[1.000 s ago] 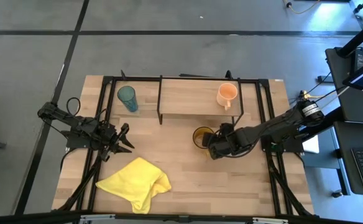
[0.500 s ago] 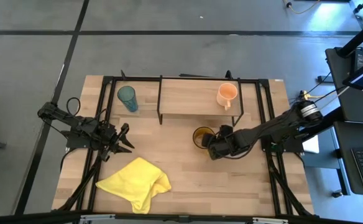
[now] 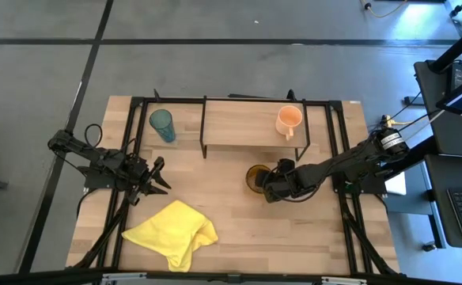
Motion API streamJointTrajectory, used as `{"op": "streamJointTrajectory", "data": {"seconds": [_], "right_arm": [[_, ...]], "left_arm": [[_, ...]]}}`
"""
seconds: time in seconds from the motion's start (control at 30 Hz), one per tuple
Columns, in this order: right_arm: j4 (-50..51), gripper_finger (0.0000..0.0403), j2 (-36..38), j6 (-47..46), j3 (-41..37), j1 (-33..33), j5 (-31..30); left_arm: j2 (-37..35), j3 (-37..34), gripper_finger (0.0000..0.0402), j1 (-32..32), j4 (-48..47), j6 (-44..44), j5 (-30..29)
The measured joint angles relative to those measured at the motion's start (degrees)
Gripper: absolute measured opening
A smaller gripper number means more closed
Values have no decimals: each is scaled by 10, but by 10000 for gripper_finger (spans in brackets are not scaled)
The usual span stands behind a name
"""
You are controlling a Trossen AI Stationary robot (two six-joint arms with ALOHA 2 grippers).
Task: Stack small to large cups/mugs on shelf
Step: Put the orange mug on the shelf
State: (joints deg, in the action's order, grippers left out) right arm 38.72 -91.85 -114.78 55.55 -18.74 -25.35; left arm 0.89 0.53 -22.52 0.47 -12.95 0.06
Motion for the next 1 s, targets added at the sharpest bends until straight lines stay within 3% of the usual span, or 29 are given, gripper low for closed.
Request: {"op": "streamJointTrajectory", "data": {"seconds": [0.1, 0.37, 0.53, 0.87, 1.0], "right_arm": [[-7, 26, 0, 5, 0, 0, 0], [-40, 35, 0, 15, 1, 6, -3], [-28, 26, -1, 85, 62, 12, -6], [242, 27, 0, 173, 278, 19, 10], [316, 28, 1, 186, 364, 25, -19]], "left_arm": [[0, 0, 87, 0, 0, 0, 0], [0, 0, 87, 0, 0, 0, 0], [0, 0, 87, 0, 0, 0, 0], [0, 0, 87, 0, 0, 0, 0], [0, 0, 87, 0, 0, 0, 0]]}}
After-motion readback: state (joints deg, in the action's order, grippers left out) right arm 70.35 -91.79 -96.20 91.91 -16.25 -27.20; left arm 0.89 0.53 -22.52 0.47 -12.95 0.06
